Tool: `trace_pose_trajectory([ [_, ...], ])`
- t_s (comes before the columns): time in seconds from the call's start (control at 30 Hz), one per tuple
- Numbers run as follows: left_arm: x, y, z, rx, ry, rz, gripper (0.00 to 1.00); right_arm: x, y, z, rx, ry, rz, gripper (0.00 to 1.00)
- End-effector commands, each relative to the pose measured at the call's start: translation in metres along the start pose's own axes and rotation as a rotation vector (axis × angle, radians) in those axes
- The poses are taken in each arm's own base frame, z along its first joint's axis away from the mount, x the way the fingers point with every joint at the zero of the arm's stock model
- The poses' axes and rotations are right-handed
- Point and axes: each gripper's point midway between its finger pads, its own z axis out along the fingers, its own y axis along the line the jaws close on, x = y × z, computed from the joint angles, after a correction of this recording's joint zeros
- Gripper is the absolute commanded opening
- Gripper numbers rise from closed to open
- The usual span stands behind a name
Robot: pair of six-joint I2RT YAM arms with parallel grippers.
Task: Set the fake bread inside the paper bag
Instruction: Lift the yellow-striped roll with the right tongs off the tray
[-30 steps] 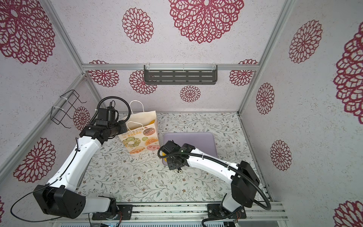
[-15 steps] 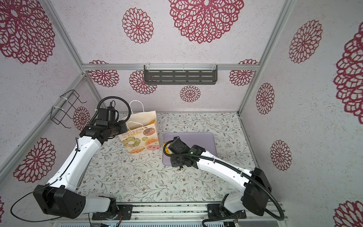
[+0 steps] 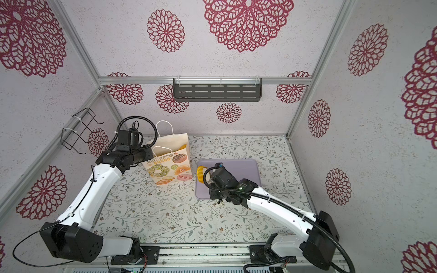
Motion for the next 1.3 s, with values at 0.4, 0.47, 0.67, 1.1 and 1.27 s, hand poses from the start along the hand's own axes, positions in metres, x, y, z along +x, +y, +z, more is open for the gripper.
trace_pose_trajectory([
  [0.4, -0.004, -0.007, -0.001, 0.022, -0.015, 0.017, 0.0, -0.048, 0.016, -0.04, -0.15, -0.24, 0.073, 0.0],
  [0.47, -0.004, -0.007, -0.001, 0.022, -0.016, 0.018, 0.0, -0.052, 0.018, -0.044, -0.161, -0.264, 0.07, 0.0],
  [0.67, -0.004, -0.007, -0.001, 0.023, -0.016, 0.019, 0.0, -0.066, 0.019, -0.055, -0.171, -0.322, 0.06, 0.0],
  [1.1, -0.004, -0.008, -0.001, 0.025, -0.015, 0.018, 0.0, -0.101, 0.038, -0.081, -0.236, -0.451, 0.03, 0.0],
  [1.27, -0.004, -0.007, -0.002, 0.024, -0.017, 0.019, 0.0, -0.11, 0.045, -0.088, -0.256, -0.484, 0.018, 0.0],
])
